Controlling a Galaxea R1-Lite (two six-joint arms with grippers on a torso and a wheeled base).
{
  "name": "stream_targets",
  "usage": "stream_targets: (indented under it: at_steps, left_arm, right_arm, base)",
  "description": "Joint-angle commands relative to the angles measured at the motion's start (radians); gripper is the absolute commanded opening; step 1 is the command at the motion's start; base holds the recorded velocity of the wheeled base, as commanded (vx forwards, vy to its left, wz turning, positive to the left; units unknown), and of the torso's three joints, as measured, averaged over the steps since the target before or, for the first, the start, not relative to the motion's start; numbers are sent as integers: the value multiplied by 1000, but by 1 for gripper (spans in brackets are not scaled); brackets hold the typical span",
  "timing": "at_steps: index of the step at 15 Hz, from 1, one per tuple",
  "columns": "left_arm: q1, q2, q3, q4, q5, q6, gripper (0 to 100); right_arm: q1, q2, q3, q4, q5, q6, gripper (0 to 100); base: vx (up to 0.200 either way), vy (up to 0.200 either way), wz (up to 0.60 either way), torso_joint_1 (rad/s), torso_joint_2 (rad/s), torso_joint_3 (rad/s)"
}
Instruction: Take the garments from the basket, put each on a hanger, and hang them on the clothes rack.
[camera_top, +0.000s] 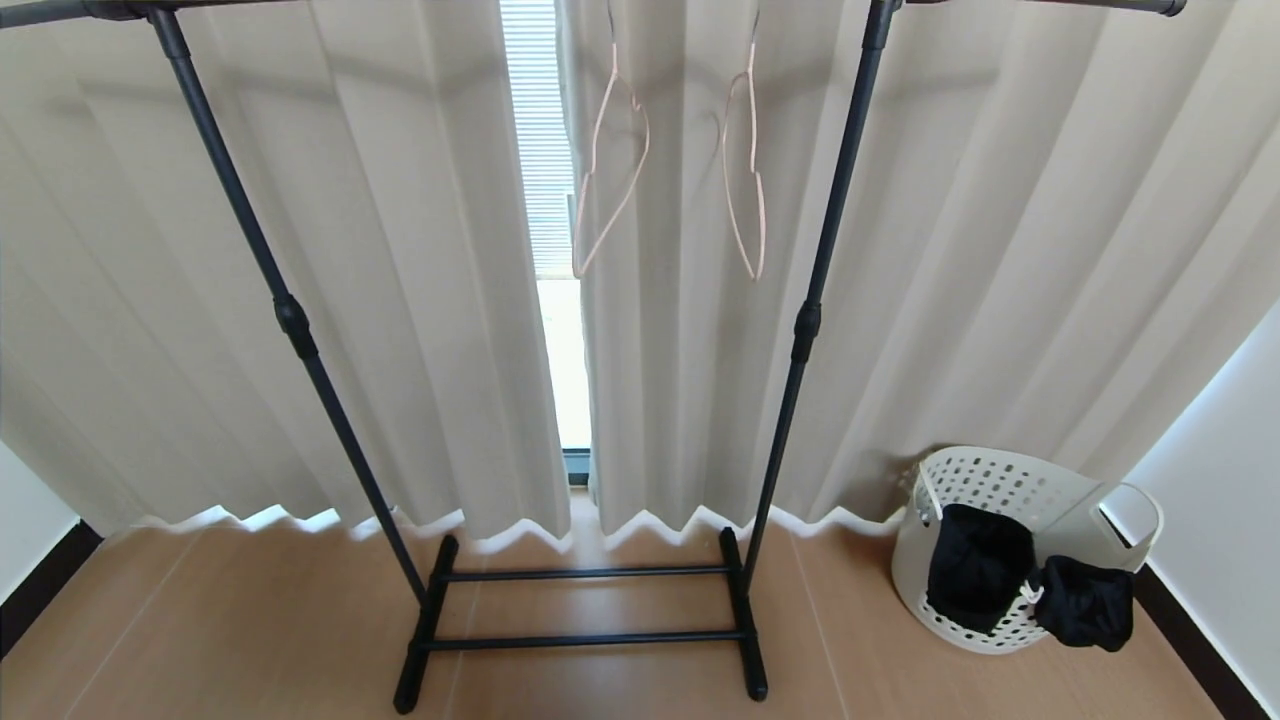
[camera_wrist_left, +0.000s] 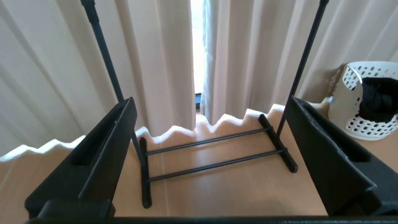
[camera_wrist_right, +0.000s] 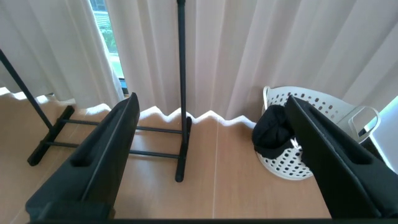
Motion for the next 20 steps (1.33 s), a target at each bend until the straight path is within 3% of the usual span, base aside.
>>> stream_targets:
  at_steps: [1,14,20]
  left_arm:
    - [0,1,0,-1,0,0,100]
    - [0,1,0,-1,2,0,100]
    - [0,1,0,-1,0,0,100]
  right_arm:
    - [0,0,-1,0,0,0,100]
    - [1,0,1,0,0,0,100]
    - [0,0,-1,0,0,0,100]
  base:
    - [0,0,0,-144,491,334]
    - [0,0,0,-86,455,361]
    - [0,0,0,-2,65,68]
